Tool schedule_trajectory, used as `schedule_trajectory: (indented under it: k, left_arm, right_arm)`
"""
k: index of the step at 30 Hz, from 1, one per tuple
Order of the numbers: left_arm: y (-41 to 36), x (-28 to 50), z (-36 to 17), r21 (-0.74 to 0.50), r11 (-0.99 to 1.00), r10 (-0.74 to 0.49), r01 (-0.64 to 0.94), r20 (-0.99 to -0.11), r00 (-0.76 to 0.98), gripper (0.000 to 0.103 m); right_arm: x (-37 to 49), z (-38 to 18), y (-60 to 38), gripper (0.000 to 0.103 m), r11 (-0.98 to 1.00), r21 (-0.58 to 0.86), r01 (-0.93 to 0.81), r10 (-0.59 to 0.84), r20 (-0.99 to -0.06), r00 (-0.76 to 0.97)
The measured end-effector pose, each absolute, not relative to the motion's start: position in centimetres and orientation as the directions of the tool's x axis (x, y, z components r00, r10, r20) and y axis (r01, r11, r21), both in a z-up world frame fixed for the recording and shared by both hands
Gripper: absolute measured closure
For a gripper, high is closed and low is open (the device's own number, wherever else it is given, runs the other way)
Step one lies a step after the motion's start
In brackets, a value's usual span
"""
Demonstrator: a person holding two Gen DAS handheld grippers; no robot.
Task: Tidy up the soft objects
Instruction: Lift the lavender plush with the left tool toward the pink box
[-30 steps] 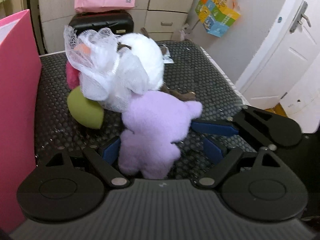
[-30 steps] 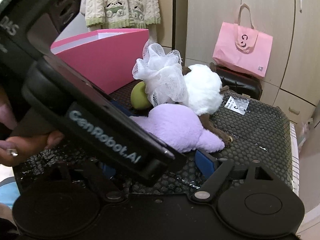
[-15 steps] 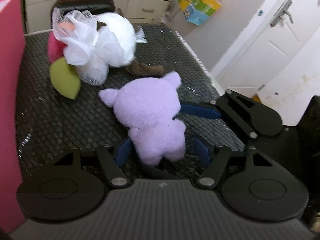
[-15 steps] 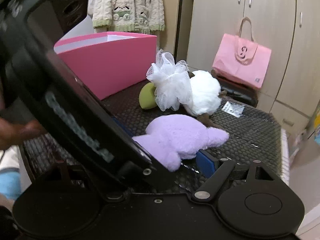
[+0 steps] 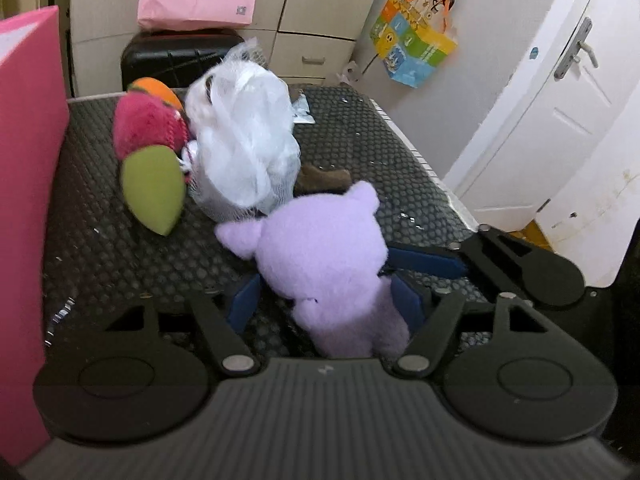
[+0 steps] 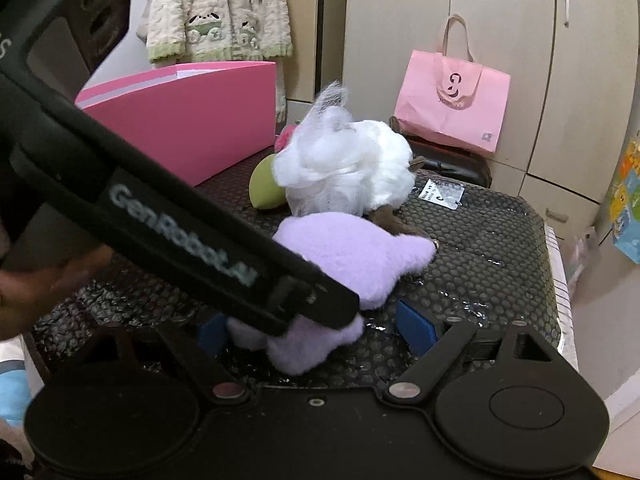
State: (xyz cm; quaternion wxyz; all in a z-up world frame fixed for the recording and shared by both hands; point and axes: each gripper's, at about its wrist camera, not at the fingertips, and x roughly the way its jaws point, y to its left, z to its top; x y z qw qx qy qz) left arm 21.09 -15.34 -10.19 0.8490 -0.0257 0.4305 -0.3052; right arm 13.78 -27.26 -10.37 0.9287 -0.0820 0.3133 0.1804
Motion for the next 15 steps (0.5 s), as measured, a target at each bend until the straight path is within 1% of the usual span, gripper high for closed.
schedule_trajectory:
  k: [1, 6, 8, 9, 15]
  left_arm:
    - [-15.5, 20.9, -10.2, -0.302, 0.811, -0.541, 0.501, -0.712, 0.448, 0.039]
    - [-16.2, 20.1, -10.5, -0.275, 0.823, -0.522, 0.496, -0.711, 0.471, 0.046]
    - [-16.4, 19.7, -10.5, -0.278, 0.826, -0.519, 0.490, -0.716, 0.468, 0.046]
    - [-16.6, 19.5, -10.4, -0.277, 0.824, -0.519, 0.494, -0.719, 0.462, 0.049]
    - [-16.6, 18.3, -10.1, -0.270, 0.831, -0.506, 0.486, -0.730, 0.459, 0.050]
  right_arm:
    - [13.7, -10.4, -27.2, 0.023, 0.919, -0.033, -0.392, 0.293, -0.608, 0.738]
    - [13.4, -10.6, -27.5, 0.030, 0.931, 0.000, -0.366, 0.293, -0.597, 0.747]
    - [13.2, -10.6, -27.5, 0.033, 0.934, 0.009, -0.356, 0.293, -0.591, 0.751]
    - [13.1, -10.5, -27.5, 0.046, 0.933, 0.010, -0.360, 0.296, -0.589, 0.752]
    - [12.0, -10.3, -27.4, 0.047, 0.934, 0.025, -0.357, 0.305, -0.578, 0.757]
